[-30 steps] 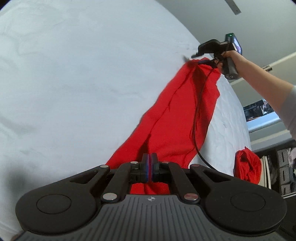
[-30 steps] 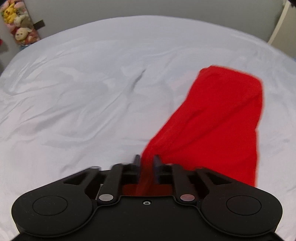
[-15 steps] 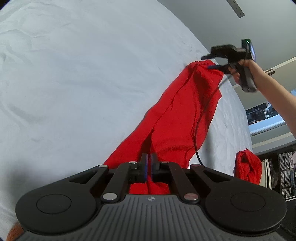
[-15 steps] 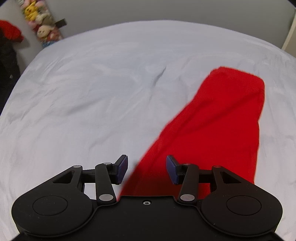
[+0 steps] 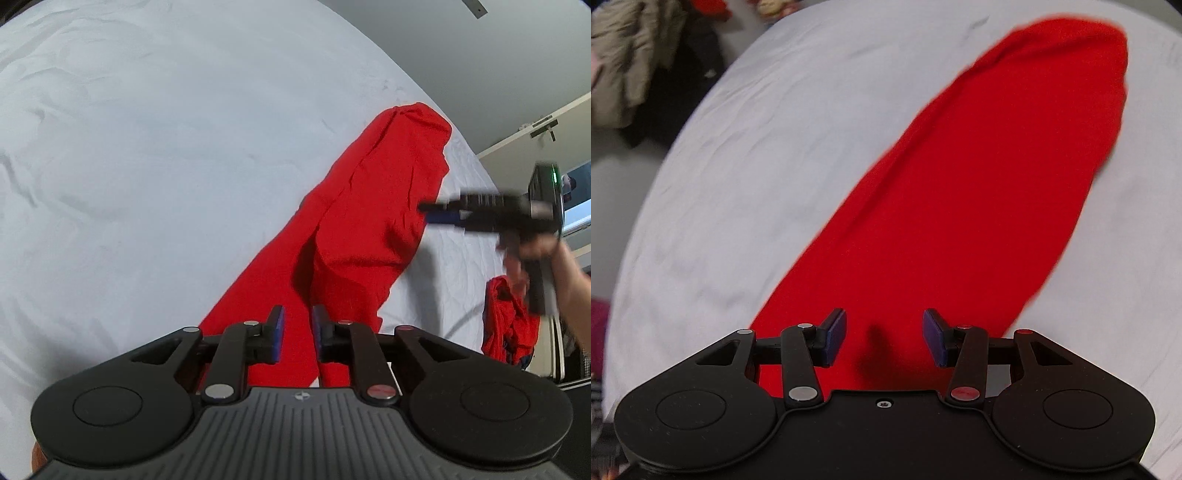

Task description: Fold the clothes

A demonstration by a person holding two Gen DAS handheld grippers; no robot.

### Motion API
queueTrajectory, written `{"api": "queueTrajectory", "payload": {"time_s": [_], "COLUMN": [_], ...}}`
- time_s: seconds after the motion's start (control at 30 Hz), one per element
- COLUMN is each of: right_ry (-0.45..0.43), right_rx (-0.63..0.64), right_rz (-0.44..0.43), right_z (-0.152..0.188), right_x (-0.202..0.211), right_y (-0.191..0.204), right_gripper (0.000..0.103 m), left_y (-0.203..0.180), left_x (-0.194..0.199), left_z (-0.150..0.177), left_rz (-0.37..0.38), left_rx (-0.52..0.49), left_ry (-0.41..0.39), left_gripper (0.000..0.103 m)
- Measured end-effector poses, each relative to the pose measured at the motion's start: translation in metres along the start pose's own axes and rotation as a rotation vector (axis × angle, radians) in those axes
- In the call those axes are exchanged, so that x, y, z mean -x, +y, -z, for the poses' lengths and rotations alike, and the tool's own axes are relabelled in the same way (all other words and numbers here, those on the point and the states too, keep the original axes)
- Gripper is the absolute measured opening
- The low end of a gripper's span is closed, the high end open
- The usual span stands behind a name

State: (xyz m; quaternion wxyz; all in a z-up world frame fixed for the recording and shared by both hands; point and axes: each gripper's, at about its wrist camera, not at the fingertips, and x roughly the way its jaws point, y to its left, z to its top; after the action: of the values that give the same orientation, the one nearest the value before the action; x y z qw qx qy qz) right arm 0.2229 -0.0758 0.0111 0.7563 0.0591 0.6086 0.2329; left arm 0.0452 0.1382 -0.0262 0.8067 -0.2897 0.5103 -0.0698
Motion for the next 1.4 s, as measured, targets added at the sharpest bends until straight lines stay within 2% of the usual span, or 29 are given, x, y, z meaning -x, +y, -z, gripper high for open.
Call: {"api": "queueTrajectory", "payload": {"time_s": [0.23,0.3,0.43,0.5,0.6,0.7,0.9,0.97,1.07,1.13,1.23,1.4], "right_ry": [0.040,0.033,0.010,-0.013,-0.024,-0.014,-0.023,-0.025,-0.018,-0.002,0.033,0.077], "right_rx": [-0.002,-0.013,-0.048,-0.071,-0.107,-0.118,-0.064,-0.040,-0.018,-0.010,0.011,0.052], "right_rz": [-0.127,-0.131,-0.125,-0.132,-0.155,-0.163,-0.219,-0.250,-0.316,-0.378,-0.436,-0.475], "right_z": [0.100,0.112,0.131,0.139,0.147,0.154,0.159,0.160,0.160,0.159,0.157,0.159], "right_x": [-0.015,-0.019,-0.028,-0.030,-0.033,-0.039,-0.020,-0.013,-0.010,-0.011,-0.019,-0.033], "right_y": [0.018,0.022,0.030,0.031,0.030,0.034,0.046,0.055,0.072,0.087,0.106,0.135], "right_gripper": [0.045,0.045,0.044,0.044,0.035,0.009,0.004,0.003,0.003,0.003,0.003,0.003], "left_y": [-0.008,-0.008,-0.003,0.001,0.010,0.017,0.024,0.027,0.031,0.033,0.041,0.048], "left_x": [0.006,0.000,-0.014,-0.022,-0.046,-0.059,-0.038,-0.025,-0.009,0.000,0.010,0.013], "left_z": [0.012,0.009,-0.007,-0.011,-0.013,-0.011,-0.009,-0.007,-0.007,-0.010,-0.016,-0.020], "left_rz": [-0.044,-0.081,-0.214,-0.237,-0.283,-0.313,-0.266,-0.218,-0.137,-0.111,-0.124,-0.143], "left_rx": [-0.042,-0.046,-0.055,-0.049,-0.043,-0.034,0.017,0.044,0.089,0.114,0.136,0.154], "left_ry": [-0.004,0.018,0.106,0.151,0.262,0.310,0.245,0.208,0.179,0.166,0.143,0.139], "left_gripper": [0.014,0.014,0.014,0.014,0.014,0.014,0.014,0.014,0.021,0.024,0.026,0.027]}}
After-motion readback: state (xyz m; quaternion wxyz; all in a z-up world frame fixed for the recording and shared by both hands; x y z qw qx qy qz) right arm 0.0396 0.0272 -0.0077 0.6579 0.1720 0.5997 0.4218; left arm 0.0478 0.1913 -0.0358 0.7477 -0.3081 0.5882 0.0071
